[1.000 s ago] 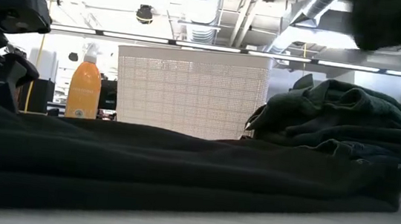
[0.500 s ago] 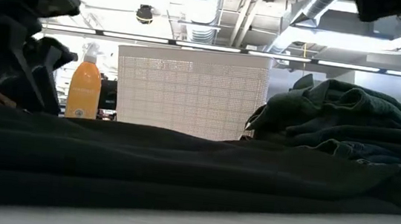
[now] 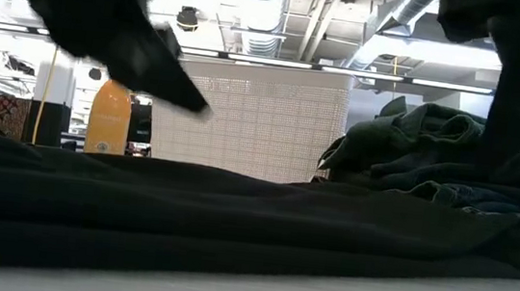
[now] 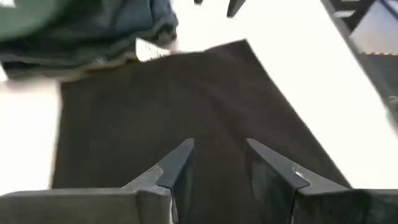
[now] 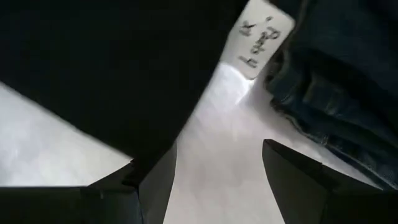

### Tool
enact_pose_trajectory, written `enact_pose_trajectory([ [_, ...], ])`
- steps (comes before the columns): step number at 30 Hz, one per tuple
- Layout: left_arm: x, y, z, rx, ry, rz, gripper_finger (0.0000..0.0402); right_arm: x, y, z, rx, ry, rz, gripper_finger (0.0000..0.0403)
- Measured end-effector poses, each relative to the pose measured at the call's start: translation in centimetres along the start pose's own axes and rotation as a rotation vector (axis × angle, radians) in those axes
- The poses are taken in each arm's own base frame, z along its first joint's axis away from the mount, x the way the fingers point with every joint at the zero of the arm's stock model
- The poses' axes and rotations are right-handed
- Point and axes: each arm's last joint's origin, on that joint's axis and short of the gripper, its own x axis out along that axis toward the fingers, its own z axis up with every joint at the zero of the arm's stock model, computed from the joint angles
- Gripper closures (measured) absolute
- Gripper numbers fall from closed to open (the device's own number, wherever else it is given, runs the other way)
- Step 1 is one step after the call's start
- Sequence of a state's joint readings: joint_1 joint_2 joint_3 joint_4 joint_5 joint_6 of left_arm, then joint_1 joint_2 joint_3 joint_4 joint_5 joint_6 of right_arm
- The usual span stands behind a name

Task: Fold laundry
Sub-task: Fold the black shirt from the white laundry organizer

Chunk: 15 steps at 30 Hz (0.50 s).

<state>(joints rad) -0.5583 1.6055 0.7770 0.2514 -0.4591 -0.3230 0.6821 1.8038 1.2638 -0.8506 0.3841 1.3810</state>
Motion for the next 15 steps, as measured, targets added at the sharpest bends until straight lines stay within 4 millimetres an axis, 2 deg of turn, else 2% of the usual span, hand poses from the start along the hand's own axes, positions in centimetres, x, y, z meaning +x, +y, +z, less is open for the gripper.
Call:
enact_pose_trajectory([
  [5, 5.4, -1.6, -2.2, 0.008, 0.035, 0.011, 0.0274, 0.7, -0.5, -1.0, 0.047, -0.06, -0.011, 0.0138],
  [8, 7.9, -2.7, -3.0, 0.045, 0.134, -0.006, 0.0274, 1.4, -0.6, -1.4, 0.064, -0.069, 0.02, 0.0138],
  [11, 9.5, -3.7, -3.0, 0.064, 0.25, -0.075, 0.0274, 2.4, -0.5, -1.7, 0.099, -0.087, 0.086, 0.0138],
  [15, 9.7, -5.0, -2.9, 0.088, 0.346, -0.139, 0.0274, 3.2, -0.4, -1.9, 0.18, -0.138, 0.163, 0.0138],
])
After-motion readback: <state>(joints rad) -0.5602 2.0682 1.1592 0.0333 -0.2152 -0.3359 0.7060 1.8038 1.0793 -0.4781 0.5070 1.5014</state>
